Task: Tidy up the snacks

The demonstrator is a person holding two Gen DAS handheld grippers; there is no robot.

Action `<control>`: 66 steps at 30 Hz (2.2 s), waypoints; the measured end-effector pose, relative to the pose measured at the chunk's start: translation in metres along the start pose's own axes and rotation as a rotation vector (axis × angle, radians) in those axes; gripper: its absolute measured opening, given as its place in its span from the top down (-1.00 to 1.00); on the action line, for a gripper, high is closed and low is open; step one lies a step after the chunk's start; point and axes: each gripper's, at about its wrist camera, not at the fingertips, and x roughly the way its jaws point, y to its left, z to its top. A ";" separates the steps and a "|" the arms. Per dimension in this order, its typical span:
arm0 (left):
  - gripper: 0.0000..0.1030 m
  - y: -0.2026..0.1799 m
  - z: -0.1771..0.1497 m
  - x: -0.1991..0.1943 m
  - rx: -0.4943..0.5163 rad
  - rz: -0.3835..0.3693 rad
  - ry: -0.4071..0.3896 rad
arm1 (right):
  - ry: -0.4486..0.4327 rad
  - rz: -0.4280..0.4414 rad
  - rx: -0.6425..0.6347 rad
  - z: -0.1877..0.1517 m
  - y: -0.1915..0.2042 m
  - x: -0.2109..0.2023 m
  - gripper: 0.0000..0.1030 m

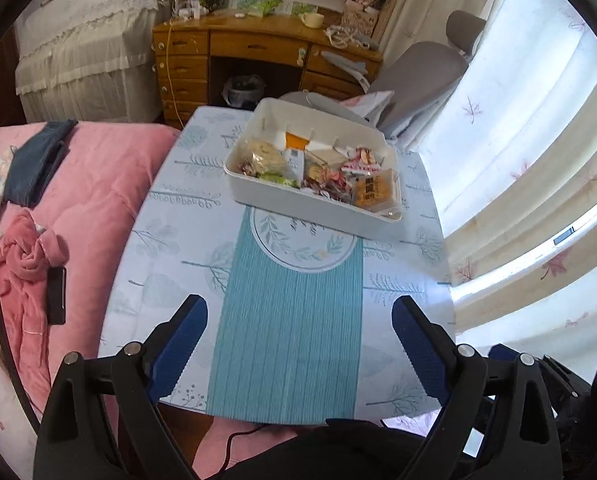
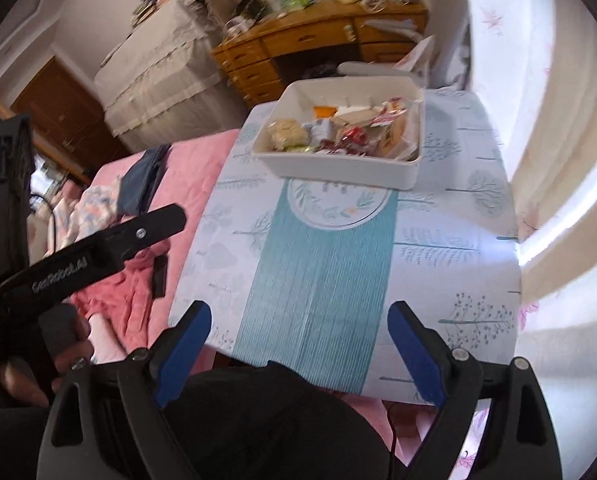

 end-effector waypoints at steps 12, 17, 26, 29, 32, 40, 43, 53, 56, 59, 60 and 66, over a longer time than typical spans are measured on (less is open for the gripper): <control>-0.98 0.010 -0.004 -0.004 0.079 0.062 0.014 | -0.075 -0.142 0.071 -0.008 0.020 0.000 -1.00; -0.99 0.011 -0.005 0.002 0.111 0.059 0.042 | -0.058 -0.154 0.096 -0.007 0.022 0.007 -1.00; -0.98 0.018 -0.002 0.005 0.116 0.039 0.041 | -0.042 -0.159 0.100 -0.004 0.027 0.015 -1.00; -0.98 0.017 0.000 0.007 0.122 0.031 0.042 | -0.038 -0.160 0.096 -0.003 0.028 0.017 -1.00; -0.99 0.018 0.001 0.008 0.125 0.026 0.042 | -0.035 -0.162 0.097 -0.002 0.029 0.018 -1.00; -0.99 0.018 0.005 0.012 0.134 0.016 0.052 | -0.022 -0.168 0.108 0.000 0.031 0.023 -1.00; -0.99 0.017 0.005 0.013 0.138 0.013 0.054 | -0.018 -0.168 0.112 0.000 0.031 0.024 -1.00; -0.98 0.015 0.006 0.015 0.140 0.012 0.055 | -0.017 -0.167 0.112 0.000 0.030 0.024 -1.00; -0.98 0.015 0.006 0.015 0.140 0.013 0.055 | -0.017 -0.167 0.112 0.000 0.030 0.024 -1.00; -0.99 0.015 0.006 0.015 0.140 0.012 0.055 | -0.016 -0.168 0.112 0.000 0.030 0.024 -1.00; -0.99 0.015 0.007 0.016 0.140 0.012 0.056 | -0.016 -0.167 0.112 0.000 0.030 0.024 -1.00; -0.99 0.014 0.005 0.016 0.141 0.009 0.060 | -0.013 -0.165 0.111 -0.001 0.030 0.025 -1.00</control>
